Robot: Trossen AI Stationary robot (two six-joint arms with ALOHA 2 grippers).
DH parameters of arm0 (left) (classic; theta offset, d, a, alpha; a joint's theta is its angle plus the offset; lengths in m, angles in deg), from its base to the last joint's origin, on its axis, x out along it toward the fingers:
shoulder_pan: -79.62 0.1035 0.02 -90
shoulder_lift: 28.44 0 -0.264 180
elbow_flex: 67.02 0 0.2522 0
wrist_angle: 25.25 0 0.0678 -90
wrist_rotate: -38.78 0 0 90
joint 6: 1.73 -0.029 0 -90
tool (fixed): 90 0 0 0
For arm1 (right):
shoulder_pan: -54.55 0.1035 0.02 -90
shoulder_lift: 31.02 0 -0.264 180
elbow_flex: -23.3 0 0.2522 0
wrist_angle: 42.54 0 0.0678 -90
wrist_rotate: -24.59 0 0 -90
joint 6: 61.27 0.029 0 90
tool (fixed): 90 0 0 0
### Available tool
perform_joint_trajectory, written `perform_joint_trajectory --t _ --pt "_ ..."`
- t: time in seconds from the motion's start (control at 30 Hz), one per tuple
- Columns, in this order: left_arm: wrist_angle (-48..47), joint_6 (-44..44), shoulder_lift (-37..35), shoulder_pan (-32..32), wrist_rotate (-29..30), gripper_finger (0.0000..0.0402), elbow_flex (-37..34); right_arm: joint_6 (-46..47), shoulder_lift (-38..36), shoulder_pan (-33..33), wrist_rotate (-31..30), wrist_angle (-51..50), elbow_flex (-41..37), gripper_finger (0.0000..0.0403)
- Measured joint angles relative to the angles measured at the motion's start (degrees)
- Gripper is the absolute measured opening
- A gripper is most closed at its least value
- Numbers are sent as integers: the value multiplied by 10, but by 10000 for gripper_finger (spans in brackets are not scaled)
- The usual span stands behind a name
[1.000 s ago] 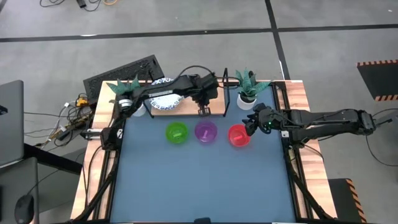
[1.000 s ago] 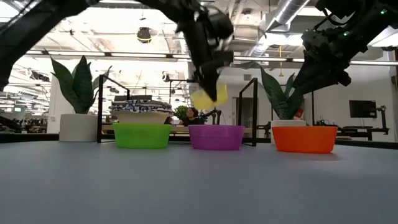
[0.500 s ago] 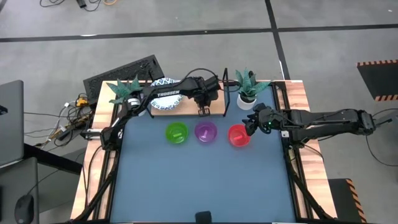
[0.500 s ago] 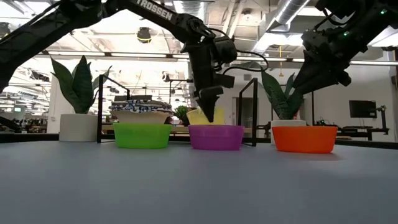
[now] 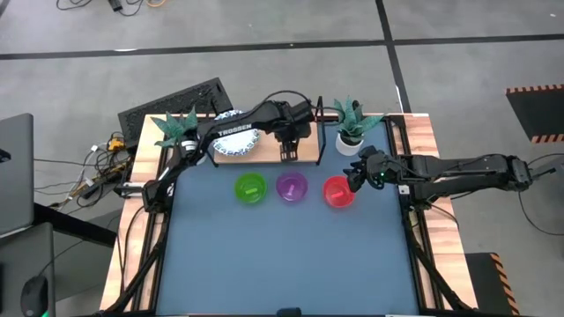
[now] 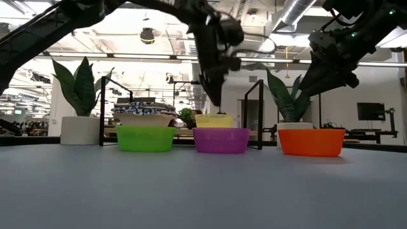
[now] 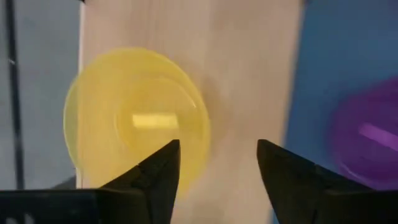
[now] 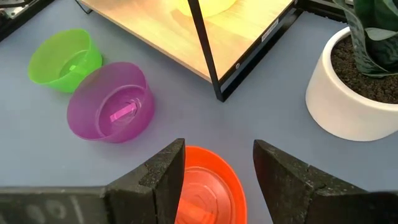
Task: Place and stack bowls onto a shelf
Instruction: Stack the purple bowl on top of the yellow bowl
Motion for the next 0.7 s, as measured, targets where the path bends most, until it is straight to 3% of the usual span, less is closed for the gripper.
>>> perform_joint_trajectory --t 0.17,0.37,0.7 --pt "-119 22 -3 -27 -67 207 73 0 0 0 0 0 0 215" --pt "-171 -9 -17 -102 -117 208 51 0 0 1 0 -17 0 215" --pt "-59 -65 -11 -183 -96 208 29 -2 0 1 13 -40 0 215"
